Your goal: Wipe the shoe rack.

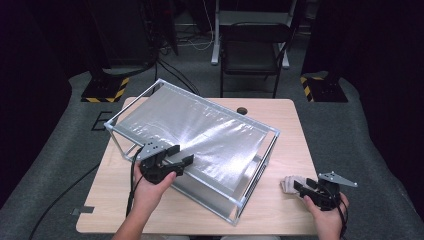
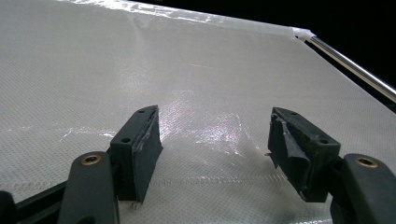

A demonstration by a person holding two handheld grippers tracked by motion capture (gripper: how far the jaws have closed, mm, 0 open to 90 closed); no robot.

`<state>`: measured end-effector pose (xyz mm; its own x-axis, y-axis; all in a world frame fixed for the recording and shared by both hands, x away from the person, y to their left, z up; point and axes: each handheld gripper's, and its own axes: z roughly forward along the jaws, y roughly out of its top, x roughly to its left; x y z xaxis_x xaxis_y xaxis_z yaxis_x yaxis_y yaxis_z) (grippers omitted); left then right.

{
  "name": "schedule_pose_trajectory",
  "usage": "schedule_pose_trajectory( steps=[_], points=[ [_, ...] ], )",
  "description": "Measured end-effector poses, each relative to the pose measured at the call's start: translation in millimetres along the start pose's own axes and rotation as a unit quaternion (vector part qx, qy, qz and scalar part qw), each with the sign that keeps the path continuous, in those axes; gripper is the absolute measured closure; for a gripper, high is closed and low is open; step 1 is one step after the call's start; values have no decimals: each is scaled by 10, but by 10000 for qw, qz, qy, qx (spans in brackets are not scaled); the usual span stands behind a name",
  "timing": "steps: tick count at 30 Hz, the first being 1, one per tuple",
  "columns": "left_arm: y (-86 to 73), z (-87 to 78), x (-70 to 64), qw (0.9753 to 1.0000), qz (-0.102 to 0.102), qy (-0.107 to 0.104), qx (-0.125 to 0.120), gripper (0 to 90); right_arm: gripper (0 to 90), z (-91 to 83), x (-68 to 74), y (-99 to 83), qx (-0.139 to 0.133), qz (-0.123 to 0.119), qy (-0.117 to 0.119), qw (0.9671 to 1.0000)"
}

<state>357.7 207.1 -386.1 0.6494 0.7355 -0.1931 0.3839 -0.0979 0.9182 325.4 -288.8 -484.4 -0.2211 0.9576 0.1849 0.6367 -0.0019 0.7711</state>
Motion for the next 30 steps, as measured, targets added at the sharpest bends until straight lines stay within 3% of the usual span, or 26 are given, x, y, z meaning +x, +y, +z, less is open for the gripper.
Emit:
schedule_pose_trajectory(
  steps=[6, 11, 19, 22, 26, 30],
  points=[
    [-1, 0, 3, 10000, 49, 0, 16, 343, 425, 41, -94, -144, 280, -7, -167, 9995],
    [-2, -2, 5, 10000, 79, -1, 19, 343, 446, 97, -134, -223, 364, 155, -182, 9991],
    [-12, -1, -8, 10000, 22, 13, -26, 343, 524, 132, -135, -267, 364, 165, -231, 9989],
    [-16, 0, -16, 10000, 16, 25, -28, 342, 638, 136, -131, -262, 366, 98, -126, 9992],
    [-21, 2, -30, 10000, 45, 74, -31, 342, 692, 152, -114, -222, 486, 93, -38, 9988],
    [-24, 4, -38, 9999, 43, 111, -55, 341, 716, 213, -51, -181, 409, 90, 94, 9991]
  ],
)
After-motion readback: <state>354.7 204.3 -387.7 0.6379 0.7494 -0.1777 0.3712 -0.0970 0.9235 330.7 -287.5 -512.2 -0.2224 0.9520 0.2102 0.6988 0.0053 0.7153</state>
